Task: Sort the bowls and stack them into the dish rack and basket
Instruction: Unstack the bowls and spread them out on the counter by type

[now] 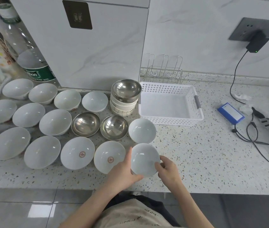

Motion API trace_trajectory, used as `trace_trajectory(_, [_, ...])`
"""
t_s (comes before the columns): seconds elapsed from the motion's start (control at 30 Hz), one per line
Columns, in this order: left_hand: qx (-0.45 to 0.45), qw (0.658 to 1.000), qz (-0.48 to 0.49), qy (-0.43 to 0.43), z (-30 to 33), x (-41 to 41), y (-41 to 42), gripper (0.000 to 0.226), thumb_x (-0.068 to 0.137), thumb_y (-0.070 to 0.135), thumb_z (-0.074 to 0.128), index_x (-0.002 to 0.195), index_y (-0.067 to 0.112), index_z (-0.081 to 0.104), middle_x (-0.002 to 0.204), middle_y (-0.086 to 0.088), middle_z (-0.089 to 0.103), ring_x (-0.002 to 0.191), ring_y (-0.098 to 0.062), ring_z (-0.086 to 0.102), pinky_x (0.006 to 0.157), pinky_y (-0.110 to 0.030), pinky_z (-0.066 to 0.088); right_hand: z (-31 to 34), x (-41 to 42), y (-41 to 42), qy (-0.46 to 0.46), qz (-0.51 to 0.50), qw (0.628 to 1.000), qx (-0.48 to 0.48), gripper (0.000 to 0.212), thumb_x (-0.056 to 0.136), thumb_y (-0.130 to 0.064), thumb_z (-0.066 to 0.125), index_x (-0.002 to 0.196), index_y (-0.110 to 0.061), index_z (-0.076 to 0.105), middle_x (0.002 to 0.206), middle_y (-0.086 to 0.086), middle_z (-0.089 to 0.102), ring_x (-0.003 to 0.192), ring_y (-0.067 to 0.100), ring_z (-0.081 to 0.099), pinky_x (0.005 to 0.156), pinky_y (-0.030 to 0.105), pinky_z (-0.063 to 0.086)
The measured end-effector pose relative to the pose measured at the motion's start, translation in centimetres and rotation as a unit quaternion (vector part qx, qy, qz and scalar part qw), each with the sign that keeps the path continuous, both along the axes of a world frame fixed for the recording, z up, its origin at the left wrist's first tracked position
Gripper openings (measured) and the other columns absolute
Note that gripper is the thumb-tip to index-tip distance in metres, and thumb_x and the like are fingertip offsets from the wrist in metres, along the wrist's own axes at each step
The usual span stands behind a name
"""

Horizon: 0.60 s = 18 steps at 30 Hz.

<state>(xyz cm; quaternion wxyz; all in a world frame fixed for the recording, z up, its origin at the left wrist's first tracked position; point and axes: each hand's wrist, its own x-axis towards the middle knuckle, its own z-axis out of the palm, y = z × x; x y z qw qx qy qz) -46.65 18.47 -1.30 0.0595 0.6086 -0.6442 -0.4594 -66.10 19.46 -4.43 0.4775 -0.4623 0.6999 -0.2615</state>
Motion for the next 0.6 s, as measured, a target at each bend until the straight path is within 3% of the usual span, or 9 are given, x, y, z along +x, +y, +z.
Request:
trace_trajectory(0.13, [0.007,0.998,-0.02,-0.061,-0.2,0.2,-0.4,0.11,0.079,0.049,0.071,0.153,0.035,-0.01,0.101,0.006,0.064,0.083,-0.013,0.065,0.058,-0.024,0.044,-0.1,0.3,-0.3,-0.001,0.008,1.0,0.008,0.025,0.09,-0.011,0.05,0.108,-0.022,0.064,0.046,-0.01,0.044,0.043,0.01,0.033,0.042,0.021,0.029])
trace_trajectory(0.27, [0.016,0.996,-0.037,-0.085,-0.5,0.3,-0.7,0.107,0.081,0.048,0.069,0.153,0.031,-0.008,0.095,0.006,0.062,0.077,-0.013,0.063,0.05,-0.021,0.037,-0.2,0.4,-0.1,0.001,0.012,1.0,0.014,0.022,0.091,-0.011,0.05,0.105,-0.02,0.064,0.045,-0.01,0.045,0.043,0.01,0.032,0.042,0.022,0.028])
trace_trajectory(0.6, [0.018,0.988,-0.085,-0.131,-0.7,0.4,-1.2,0.109,0.083,0.043,0.068,0.155,0.026,-0.012,0.091,0.0,0.072,0.079,-0.016,0.07,0.07,-0.034,0.058,-0.7,0.5,0.1,0.019,0.012,1.0,0.011,0.023,0.092,-0.014,0.051,0.11,-0.023,0.063,0.045,-0.009,0.043,0.044,0.013,0.032,0.043,0.023,0.028])
